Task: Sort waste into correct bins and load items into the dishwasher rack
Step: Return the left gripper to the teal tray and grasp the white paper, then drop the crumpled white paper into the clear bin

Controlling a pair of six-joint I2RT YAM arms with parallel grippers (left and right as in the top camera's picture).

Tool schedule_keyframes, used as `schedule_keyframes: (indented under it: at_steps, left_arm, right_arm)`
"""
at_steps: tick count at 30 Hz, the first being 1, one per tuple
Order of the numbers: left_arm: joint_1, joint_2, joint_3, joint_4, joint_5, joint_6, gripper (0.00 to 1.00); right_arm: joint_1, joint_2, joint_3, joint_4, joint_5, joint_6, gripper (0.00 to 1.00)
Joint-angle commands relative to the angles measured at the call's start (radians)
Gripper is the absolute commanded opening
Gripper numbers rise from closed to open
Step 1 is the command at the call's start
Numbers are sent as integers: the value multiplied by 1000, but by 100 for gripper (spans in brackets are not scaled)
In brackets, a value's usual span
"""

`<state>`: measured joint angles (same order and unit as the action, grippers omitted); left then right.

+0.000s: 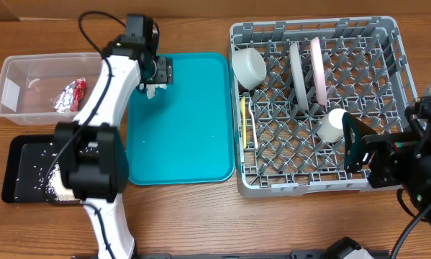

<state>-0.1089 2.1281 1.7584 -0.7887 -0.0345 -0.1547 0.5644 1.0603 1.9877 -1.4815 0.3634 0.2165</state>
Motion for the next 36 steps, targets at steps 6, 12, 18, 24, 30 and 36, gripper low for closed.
schedule_keyframes:
  at_steps: [6,12,18,24,30,36]
  left_arm:
    - [5,143,-9,101,-10,-22,69]
    - [5,110,-1,54,58,-34,4]
    - [4,-156,31,-133,68,-35,4]
    - [92,-398,30,-232,-183,-1,4]
    - [224,-291,-27,-276,-170,-7,4]
    - [271,-284,8,-354,8,-3,98]
  right_arm:
    - [1,-3,3,5,6,4,100]
    - [1,-3,3,5,6,4,100]
    - [1,-3,3,5,6,4,100]
    - [1,-3,3,5,6,4,100]
    - [1,-3,3,5,6,4,100]
    - [1,-3,3,5,6,4,100]
